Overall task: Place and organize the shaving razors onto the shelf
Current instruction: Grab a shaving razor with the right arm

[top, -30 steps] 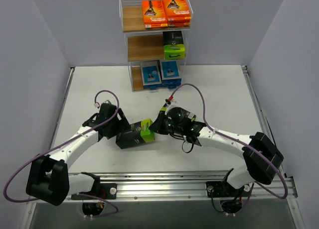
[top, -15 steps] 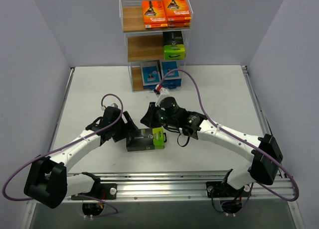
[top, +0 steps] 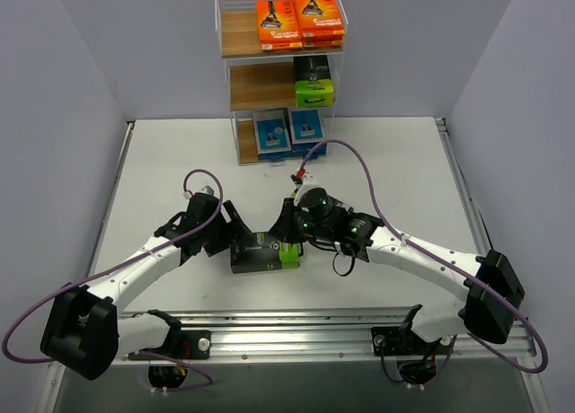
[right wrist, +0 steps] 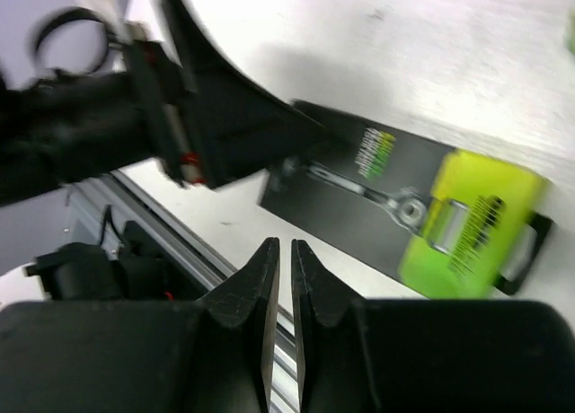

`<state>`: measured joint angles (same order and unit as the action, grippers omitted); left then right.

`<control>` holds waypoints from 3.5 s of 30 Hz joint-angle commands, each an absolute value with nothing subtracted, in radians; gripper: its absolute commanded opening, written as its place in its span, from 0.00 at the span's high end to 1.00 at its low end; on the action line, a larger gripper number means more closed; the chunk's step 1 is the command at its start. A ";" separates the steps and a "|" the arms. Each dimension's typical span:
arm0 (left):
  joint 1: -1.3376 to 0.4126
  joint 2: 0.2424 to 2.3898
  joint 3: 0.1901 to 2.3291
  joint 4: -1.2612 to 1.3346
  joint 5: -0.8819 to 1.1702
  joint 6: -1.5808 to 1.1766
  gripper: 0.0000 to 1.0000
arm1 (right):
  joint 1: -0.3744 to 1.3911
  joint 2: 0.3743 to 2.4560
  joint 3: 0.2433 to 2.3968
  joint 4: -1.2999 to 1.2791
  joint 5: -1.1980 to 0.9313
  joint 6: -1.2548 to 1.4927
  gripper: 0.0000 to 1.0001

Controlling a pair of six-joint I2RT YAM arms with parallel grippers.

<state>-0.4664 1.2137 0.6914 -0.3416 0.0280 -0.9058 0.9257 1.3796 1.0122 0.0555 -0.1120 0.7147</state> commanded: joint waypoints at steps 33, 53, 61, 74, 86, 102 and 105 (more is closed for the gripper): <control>-0.472 1.216 0.673 -0.330 -0.037 -0.831 0.12 | 0.692 1.308 0.601 0.291 -0.221 0.765 0.80; -0.471 1.223 0.673 -0.324 -0.028 -0.819 0.12 | 0.672 1.422 0.557 0.399 -0.248 0.776 0.80; -0.469 1.230 0.675 -0.324 -0.025 -0.816 0.12 | 0.670 1.474 0.558 0.448 -0.270 0.782 0.80; -0.469 1.207 0.683 -0.337 -0.028 -0.816 0.12 | 0.670 1.431 0.578 0.420 -0.281 0.773 1.00; -0.460 1.138 0.784 -0.534 -0.095 -0.808 0.03 | 0.670 1.255 0.805 0.080 -0.198 0.672 1.00; -0.394 1.103 1.164 -0.667 -0.066 -0.559 0.04 | 0.678 1.135 0.980 -0.221 -0.178 0.558 1.00; -0.380 1.117 1.219 -0.666 -0.060 -0.522 0.04 | 0.680 1.117 1.003 -0.238 -0.176 0.552 1.00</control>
